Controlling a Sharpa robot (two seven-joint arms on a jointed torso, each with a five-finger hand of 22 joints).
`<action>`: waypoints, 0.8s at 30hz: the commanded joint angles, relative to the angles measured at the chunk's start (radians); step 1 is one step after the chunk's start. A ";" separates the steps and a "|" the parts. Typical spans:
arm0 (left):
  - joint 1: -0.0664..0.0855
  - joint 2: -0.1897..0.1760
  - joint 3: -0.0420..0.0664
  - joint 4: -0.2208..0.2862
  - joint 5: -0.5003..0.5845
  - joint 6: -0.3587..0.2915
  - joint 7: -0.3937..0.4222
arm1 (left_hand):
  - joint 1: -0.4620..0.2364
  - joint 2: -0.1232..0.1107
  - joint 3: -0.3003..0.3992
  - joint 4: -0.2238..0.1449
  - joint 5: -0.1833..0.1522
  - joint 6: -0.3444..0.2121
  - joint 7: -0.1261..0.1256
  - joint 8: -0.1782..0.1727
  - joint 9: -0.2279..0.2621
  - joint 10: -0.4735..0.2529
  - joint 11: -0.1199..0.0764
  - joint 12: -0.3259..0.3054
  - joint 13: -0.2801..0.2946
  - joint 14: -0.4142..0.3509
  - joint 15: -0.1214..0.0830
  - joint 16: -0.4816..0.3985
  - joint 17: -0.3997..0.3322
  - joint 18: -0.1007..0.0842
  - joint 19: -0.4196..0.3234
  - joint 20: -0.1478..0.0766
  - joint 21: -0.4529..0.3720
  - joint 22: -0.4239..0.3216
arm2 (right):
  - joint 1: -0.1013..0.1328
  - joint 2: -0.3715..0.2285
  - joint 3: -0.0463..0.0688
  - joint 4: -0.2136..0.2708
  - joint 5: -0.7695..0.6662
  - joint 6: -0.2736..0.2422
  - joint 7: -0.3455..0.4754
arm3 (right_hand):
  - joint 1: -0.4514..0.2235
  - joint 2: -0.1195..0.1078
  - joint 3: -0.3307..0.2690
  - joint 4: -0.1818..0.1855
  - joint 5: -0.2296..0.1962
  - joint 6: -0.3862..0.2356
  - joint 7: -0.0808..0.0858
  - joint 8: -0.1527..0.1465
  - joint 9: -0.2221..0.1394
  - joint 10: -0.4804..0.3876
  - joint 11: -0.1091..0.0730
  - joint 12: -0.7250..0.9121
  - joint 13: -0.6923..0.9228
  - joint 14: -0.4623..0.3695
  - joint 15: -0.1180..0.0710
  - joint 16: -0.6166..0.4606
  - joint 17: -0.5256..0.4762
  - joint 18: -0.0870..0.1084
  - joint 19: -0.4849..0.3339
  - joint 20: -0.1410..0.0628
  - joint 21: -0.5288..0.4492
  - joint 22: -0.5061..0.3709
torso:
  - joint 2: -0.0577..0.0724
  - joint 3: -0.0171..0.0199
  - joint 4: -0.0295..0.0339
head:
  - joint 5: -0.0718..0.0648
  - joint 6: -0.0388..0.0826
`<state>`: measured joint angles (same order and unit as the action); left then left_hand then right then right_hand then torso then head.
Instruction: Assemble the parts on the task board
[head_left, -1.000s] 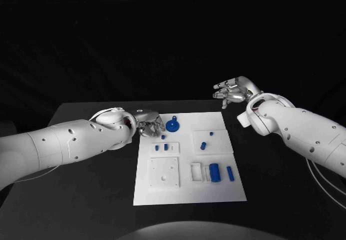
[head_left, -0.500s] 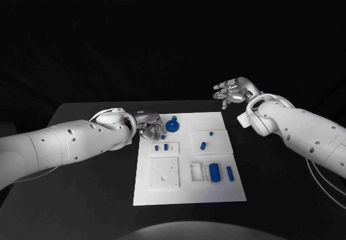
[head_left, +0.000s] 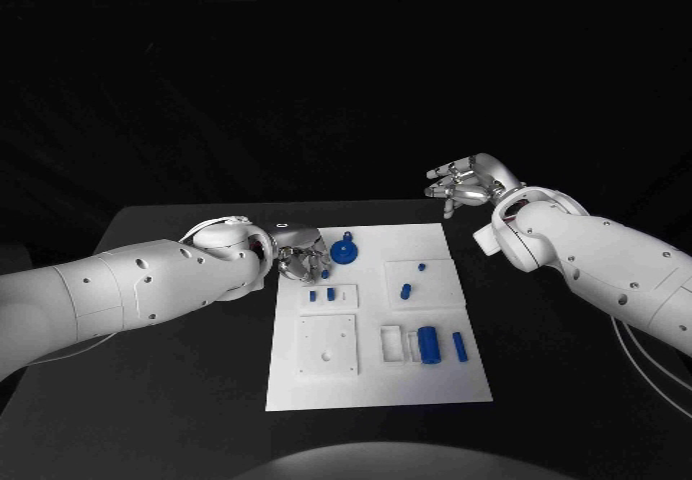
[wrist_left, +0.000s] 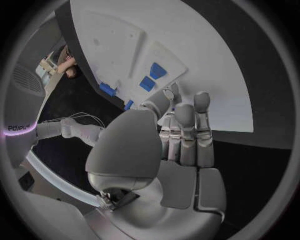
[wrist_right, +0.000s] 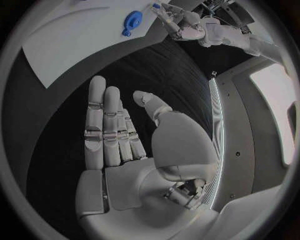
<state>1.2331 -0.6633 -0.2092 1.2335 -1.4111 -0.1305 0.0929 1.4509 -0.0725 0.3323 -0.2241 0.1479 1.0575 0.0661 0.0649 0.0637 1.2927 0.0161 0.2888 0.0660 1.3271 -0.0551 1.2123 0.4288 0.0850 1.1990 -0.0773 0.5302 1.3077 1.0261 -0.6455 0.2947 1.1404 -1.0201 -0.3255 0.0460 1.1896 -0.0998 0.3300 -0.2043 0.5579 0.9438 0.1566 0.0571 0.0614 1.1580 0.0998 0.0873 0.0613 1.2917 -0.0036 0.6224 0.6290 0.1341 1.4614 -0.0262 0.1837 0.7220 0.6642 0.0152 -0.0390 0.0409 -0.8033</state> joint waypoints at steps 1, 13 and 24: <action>0.000 0.002 0.001 0.004 -0.004 0.014 0.014 | -0.010 -0.002 0.008 0.001 0.004 -0.004 -0.007 -0.003 -0.001 -0.008 -0.002 0.005 0.002 -0.001 -0.006 0.006 0.001 0.014 0.001 -0.005 0.003 0.019 | 0.000 0.000 0.000 0.001 -0.009 0.011 0.006 | -0.009 0.000 0.001 -0.007 0.006 0.008 -0.001 0.004 0.001 -0.002 -0.004 -0.007 -0.001 0.002 -0.002 0.003 0.000 0.030 0.026 -0.001 0.005 0.001 | 0.000 0.0000 0.0007 | -0.001 0.001; 0.000 0.003 0.001 0.002 -0.005 0.017 0.012 | -0.012 -0.005 0.018 0.003 0.008 -0.001 -0.005 -0.002 -0.001 -0.014 -0.002 0.019 0.002 0.000 -0.006 0.009 0.003 0.014 0.003 -0.006 0.003 0.020 | -0.001 0.000 0.000 0.000 -0.009 0.012 0.005 | -0.009 0.000 0.001 -0.007 0.006 0.008 -0.001 0.004 0.001 -0.002 -0.004 -0.007 -0.001 0.002 -0.002 0.003 0.000 0.030 0.026 -0.001 0.005 0.001 | 0.000 -0.0003 0.0009 | -0.005 0.001; 0.000 0.004 0.001 0.001 -0.006 0.022 0.010 | -0.015 -0.011 0.032 0.008 0.007 0.007 -0.001 -0.003 -0.001 -0.022 -0.002 0.045 0.003 -0.002 -0.006 0.013 0.005 0.015 0.003 -0.006 0.006 0.020 | -0.001 0.000 0.000 0.000 -0.009 0.012 0.004 | -0.009 0.000 0.001 -0.007 0.006 0.008 -0.001 0.004 0.001 -0.002 -0.004 -0.007 -0.001 0.002 -0.002 0.003 0.000 0.030 0.026 -0.001 0.005 0.001 | 0.000 -0.0006 0.0002 | -0.003 0.001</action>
<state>1.2331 -0.6619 -0.2093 1.2329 -1.4124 -0.1214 0.0949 1.4429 -0.0806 0.3576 -0.2160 0.1539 1.0575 0.0661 0.0649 0.0637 1.2768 0.0112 0.3291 0.0686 1.3271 -0.0551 1.2201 0.4320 0.0851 1.1990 -0.0771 0.5302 1.3074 1.0256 -0.6456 0.2948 1.1397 -1.0206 -0.3252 0.0460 1.1896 -0.0998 0.3300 -0.2043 0.5578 0.9437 0.1566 0.0571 0.0612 1.1580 0.0998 0.0873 0.0614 1.2917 -0.0036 0.6223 0.6288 0.1342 1.4613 -0.0261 0.1836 0.7217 0.6644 0.0147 -0.0383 0.0371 -0.8018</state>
